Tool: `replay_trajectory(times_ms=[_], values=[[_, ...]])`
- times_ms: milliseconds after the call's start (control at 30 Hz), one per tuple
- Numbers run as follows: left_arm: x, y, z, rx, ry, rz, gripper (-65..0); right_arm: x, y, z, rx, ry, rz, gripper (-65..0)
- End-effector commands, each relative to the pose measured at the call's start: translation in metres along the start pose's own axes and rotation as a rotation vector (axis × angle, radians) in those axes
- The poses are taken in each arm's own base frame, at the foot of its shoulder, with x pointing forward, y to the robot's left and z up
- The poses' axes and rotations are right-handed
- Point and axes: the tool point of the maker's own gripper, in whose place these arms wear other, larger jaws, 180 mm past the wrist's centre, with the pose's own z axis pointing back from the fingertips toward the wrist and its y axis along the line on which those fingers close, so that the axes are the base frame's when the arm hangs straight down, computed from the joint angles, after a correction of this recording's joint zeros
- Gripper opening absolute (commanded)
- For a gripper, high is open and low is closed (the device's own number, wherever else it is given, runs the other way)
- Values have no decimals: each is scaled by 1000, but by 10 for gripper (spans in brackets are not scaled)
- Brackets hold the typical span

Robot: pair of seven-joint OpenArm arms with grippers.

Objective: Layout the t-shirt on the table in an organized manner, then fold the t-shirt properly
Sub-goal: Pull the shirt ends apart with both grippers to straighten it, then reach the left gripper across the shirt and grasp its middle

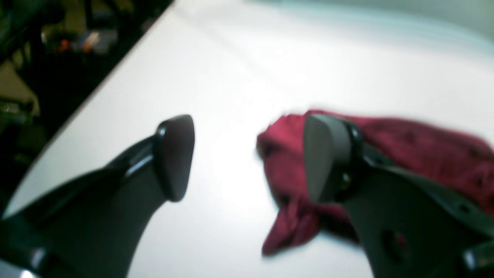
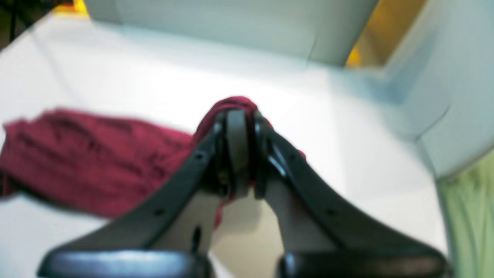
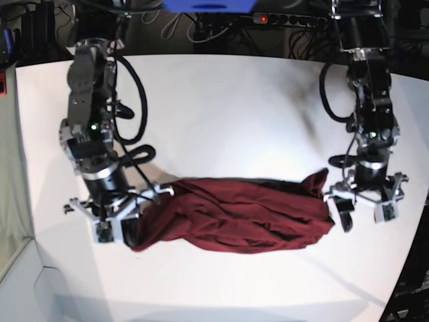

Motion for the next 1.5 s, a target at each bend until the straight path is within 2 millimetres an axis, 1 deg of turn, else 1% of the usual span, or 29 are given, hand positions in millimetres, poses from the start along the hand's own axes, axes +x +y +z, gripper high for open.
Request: replay_trajectory(times_ms=[0, 67, 133, 167, 233, 300, 333, 400, 467, 567, 633, 667, 733, 800, 867, 900, 1000, 1067, 1100, 1167, 1267, 1333, 1367, 1400, 1433, 1467], values=[[15, -12, -7, -31, -46, -3, -223, 9, -6, 4, -13, -44, 15, -650], [16, -30, -20, -73, -37, -14, -223, -9, -5, 10, -9, 0, 22, -650], [12, -55, -38, -125, -10, -26, -223, -29, -3, 17, -3, 50, 27, -650], [4, -66, -46, -146, 19, -37, -223, -36, -2, 20, 0, 67, 25, -650], [-16, -95, -59, -197, 84, -49, -223, -47, 0, 25, 5, 96, 23, -650], [-40, -110, -69, -218, 157, -66, -223, -54, 0, 28, 7, 113, 27, -650], [-57, -111, -72, -218, 203, -75, -223, -58, 1, 30, 9, 124, 27, -650], [-87, -106, -72, -209, 281, -96, -223, -63, -1, 32, 9, 138, 41, -650], [-103, -99, -75, -198, 299, -114, -223, -68, -4, 35, 9, 151, 54, -650], [-118, -61, -78, -149, 298, -171, -223, -78, -2, 40, 14, 179, 53, -650], [-132, -37, -74, -121, 320, -203, -223, -85, -1, 43, 17, 198, 53, -650], [-133, -22, -73, -103, 322, -223, -223, -89, 0, 45, 19, 207, 52, -650], [-138, -3, -67, -84, 335, -248, -223, -94, 3, 48, 26, 220, 51, -650], [-129, 12, -65, -72, 317, -271, -223, -96, 4, 48, 30, 226, 49, -650], [-117, 15, -60, -82, 280, -293, -223, -97, 12, 48, 49, 233, 48, -650], [-108, 17, -56, -87, 253, -303, -223, -98, 18, 49, 67, 235, 49, -650], [-77, 18, -41, -88, 158, -282, -223, -109, 38, 57, 118, 262, 48, -650], [-60, 20, -34, -80, 115, -268, -223, -116, 52, 62, 154, 278, 47, -650], [-54, 21, -31, -73, 110, -265, -223, -120, 59, 66, 174, 289, 45, -650], [-48, 25, -25, -58, 129, -250, -223, -132, 76, 77, 220, 323, 39, -650], [-33, 29, -21, -41, 120, -233, -223, -144, 100, 92, 283, 360, 32, -650], [-21, 22, -20, -51, 90, -231, -223, -151, 115, 99, 325, 382, 34, -650], [-15, 14, -19, -66, 70, -223, -223, -157, 119, 102, 339, 398, 37, -650], [-12, 3, -18, -85, 55, -210, -223, -162, 119, 103, 343, 414, 44, -650], [-3, -12, -18, -109, 28, -195, -223, -167, 119, 104, 346, 427, 51, -650], [10, -29, -20, -137, -7, -180, -223, -173, 119, 105, 349, 443, 54, -650]])
